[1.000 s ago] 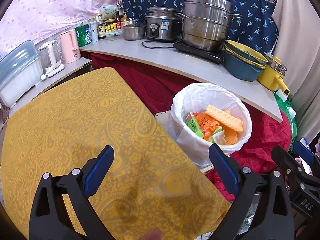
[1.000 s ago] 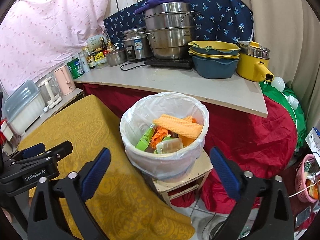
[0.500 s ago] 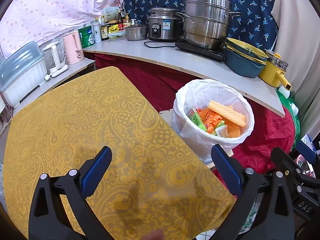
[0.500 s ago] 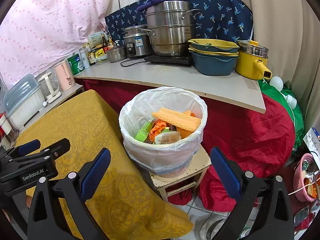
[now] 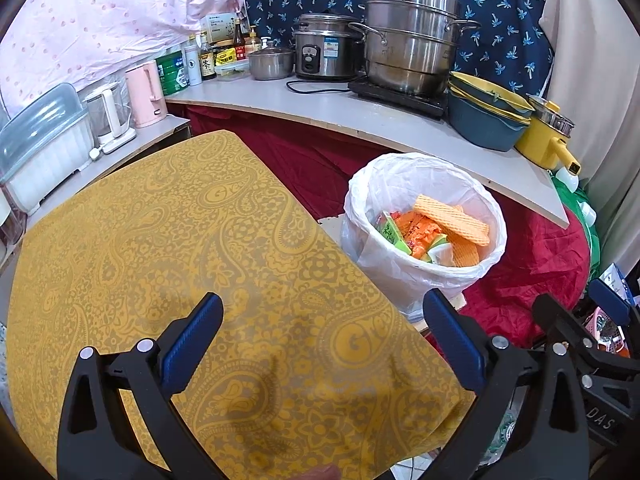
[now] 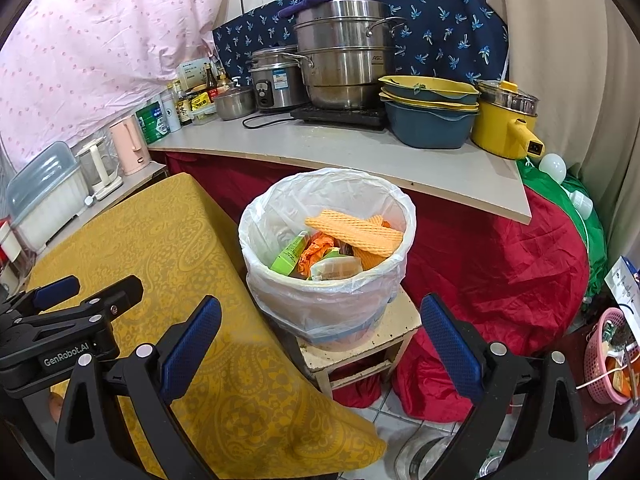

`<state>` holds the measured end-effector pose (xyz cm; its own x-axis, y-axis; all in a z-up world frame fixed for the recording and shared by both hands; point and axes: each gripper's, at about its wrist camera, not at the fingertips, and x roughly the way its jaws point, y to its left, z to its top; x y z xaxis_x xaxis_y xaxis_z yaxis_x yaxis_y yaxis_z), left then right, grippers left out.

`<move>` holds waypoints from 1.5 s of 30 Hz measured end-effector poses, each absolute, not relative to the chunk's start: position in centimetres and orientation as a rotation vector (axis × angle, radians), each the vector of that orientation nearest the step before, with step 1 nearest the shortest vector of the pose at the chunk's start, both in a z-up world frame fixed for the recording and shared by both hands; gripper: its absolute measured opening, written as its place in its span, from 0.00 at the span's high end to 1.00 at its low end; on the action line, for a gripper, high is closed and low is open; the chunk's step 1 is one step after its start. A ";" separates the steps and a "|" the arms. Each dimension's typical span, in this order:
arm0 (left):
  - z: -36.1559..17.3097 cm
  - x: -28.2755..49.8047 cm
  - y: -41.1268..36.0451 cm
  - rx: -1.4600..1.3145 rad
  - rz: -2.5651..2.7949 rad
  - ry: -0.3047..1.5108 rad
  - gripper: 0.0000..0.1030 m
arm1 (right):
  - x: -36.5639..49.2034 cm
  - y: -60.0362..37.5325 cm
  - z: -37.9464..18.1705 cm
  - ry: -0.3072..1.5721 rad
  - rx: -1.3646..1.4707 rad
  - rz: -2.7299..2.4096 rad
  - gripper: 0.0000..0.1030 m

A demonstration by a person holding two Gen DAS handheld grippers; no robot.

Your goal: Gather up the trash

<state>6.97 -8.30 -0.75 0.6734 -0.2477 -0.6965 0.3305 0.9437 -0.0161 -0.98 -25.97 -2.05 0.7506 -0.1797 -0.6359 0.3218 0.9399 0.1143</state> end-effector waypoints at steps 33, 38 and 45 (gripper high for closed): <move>-1.7 6.6 -9.1 0.157 -0.314 0.773 0.07 | -1.3 -26.0 -3.4 0.690 0.231 -0.275 0.07; -1.9 6.6 -9.1 0.162 -0.315 0.778 0.07 | -1.2 -26.0 -3.6 0.693 0.233 -0.275 0.07; -2.1 6.6 -9.0 0.164 -0.317 0.781 0.07 | -1.2 -26.0 -3.8 0.694 0.233 -0.275 0.07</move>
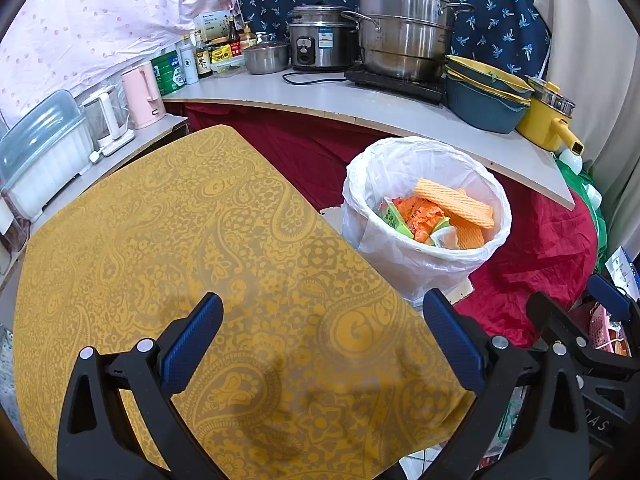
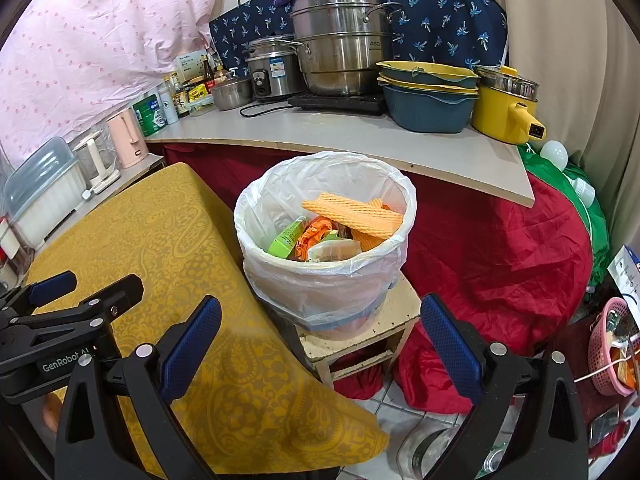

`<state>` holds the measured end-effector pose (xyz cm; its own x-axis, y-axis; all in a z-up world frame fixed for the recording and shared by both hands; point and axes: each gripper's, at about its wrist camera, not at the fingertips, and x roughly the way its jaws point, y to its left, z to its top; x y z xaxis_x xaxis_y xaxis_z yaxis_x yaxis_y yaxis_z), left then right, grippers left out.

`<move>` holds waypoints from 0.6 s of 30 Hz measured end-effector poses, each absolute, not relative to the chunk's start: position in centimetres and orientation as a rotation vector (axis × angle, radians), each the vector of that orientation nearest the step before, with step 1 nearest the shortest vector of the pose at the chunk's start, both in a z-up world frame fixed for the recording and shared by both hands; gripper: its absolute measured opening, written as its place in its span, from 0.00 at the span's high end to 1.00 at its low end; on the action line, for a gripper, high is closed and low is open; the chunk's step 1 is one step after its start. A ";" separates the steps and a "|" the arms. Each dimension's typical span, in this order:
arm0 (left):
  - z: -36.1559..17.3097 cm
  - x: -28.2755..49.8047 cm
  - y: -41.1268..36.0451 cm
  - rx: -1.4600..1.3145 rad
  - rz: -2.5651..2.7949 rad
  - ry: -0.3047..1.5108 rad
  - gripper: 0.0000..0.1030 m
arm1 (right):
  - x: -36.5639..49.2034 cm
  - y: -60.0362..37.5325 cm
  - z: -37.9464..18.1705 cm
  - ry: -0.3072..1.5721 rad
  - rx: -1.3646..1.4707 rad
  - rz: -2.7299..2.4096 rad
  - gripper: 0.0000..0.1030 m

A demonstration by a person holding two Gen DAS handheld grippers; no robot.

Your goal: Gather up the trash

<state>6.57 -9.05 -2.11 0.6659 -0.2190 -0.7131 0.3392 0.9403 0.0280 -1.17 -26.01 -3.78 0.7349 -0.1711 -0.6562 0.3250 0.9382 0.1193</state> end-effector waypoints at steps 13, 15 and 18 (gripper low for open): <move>-2.6 6.8 -8.7 0.169 -0.313 0.791 0.07 | -1.0 -25.7 -4.5 0.702 0.233 -0.271 0.07; -2.7 6.8 -8.6 0.168 -0.312 0.793 0.07 | -0.9 -25.6 -4.4 0.702 0.233 -0.268 0.07; -2.7 6.9 -8.3 0.168 -0.307 0.792 0.07 | -0.7 -25.4 -4.3 0.705 0.230 -0.263 0.07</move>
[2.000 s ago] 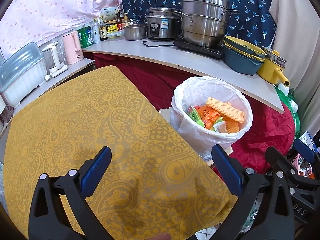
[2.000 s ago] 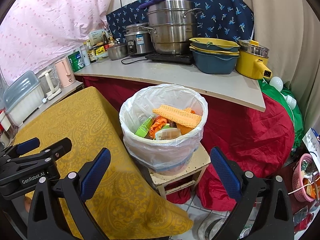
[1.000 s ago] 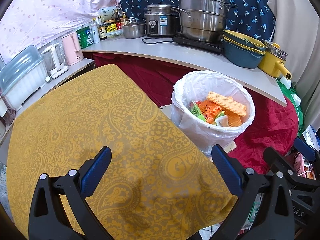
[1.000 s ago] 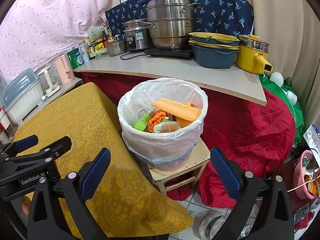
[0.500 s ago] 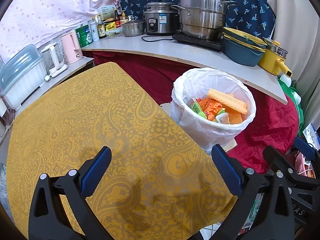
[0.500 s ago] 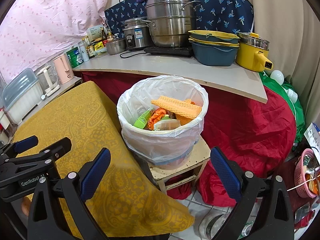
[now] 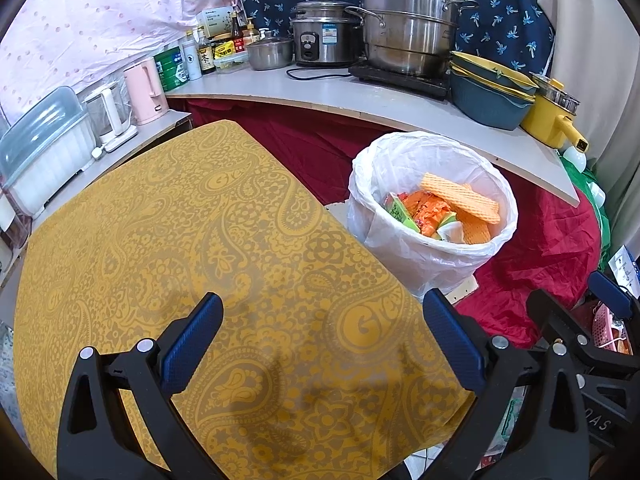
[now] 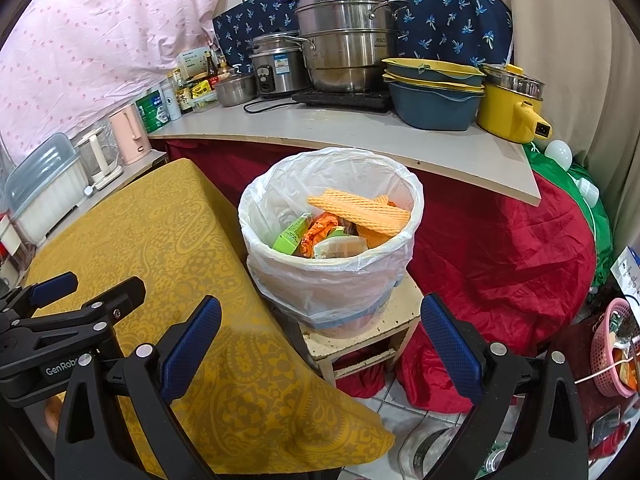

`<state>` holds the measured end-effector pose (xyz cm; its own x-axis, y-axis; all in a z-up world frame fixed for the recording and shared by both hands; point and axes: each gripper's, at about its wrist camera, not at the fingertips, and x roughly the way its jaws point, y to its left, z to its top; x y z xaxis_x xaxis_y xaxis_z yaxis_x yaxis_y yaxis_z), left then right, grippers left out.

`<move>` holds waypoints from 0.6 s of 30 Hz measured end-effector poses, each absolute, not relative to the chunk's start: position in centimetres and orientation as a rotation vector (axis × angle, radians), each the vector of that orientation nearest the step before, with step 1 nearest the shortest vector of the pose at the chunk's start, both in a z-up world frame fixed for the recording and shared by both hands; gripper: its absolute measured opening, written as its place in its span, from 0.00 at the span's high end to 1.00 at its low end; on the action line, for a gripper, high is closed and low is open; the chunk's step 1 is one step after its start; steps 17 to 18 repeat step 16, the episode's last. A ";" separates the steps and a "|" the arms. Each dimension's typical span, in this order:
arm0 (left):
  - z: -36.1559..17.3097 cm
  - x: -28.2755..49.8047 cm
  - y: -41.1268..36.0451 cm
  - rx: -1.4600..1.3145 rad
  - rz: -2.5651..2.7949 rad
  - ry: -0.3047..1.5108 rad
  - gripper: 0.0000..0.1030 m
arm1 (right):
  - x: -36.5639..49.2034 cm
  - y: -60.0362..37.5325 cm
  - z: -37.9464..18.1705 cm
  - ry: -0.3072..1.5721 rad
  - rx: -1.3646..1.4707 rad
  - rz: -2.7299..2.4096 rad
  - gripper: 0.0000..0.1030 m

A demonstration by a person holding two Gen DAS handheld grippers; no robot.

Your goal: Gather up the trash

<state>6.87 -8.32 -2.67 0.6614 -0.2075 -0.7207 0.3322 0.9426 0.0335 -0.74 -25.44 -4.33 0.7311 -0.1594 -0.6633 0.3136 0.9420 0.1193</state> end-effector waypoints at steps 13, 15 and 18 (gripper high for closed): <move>-3.1 6.8 -6.6 0.174 -0.288 0.803 0.07 | -0.1 -24.2 -4.5 0.720 0.215 -0.233 0.07; -3.1 6.8 -6.5 0.183 -0.285 0.800 0.07 | 0.0 -24.1 -4.4 0.720 0.213 -0.230 0.07; -3.1 6.9 -6.4 0.180 -0.283 0.803 0.07 | 0.1 -24.0 -4.4 0.721 0.212 -0.228 0.07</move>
